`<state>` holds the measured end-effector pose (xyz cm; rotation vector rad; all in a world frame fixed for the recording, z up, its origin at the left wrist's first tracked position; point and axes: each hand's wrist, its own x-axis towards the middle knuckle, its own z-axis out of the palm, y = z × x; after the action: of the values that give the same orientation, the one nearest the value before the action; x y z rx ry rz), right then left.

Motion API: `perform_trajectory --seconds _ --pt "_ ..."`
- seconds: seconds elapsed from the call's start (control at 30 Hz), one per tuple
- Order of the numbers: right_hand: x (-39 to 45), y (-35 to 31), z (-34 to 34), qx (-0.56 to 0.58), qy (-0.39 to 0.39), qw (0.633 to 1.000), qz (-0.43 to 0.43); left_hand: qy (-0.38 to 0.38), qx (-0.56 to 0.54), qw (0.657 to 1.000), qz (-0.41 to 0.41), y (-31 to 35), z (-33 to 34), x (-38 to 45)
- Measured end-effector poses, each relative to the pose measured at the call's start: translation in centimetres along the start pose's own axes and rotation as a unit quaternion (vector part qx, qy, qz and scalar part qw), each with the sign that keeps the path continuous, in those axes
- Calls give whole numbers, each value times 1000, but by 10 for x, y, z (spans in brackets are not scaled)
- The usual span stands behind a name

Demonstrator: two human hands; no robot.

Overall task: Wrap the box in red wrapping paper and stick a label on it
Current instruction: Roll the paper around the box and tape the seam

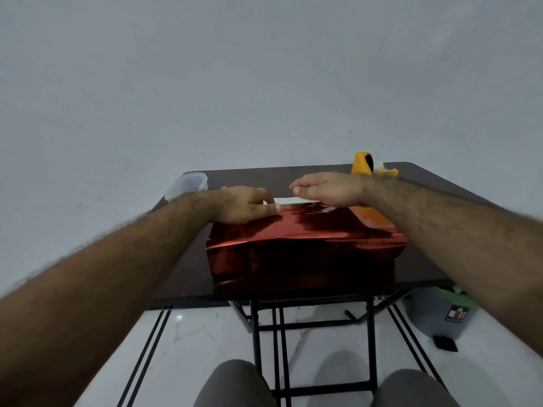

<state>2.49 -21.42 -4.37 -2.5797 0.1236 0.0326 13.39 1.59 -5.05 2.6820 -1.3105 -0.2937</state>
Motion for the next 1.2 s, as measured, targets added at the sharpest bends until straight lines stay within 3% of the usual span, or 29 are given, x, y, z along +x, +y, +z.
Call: perform_trajectory --seconds 0.13,0.23,0.43,0.63,0.8,1.2 --pt "-26 -13 15 -241 -57 967 -57 35 -82 996 3 -1 7 -1" --pt "-37 -17 21 -306 -95 945 -62 68 -147 987 -6 1 6 6" --pt "-32 -23 14 -173 -98 980 -11 62 -78 994 -49 -15 0 40" --pt "-22 -26 4 -187 -120 975 -19 -32 29 999 5 -7 -17 91" --pt "-18 -20 -5 -158 -149 976 -19 -129 32 990 38 18 -9 116" --pt "-19 -6 -8 -67 -172 983 -23 -163 50 985 20 15 3 113"
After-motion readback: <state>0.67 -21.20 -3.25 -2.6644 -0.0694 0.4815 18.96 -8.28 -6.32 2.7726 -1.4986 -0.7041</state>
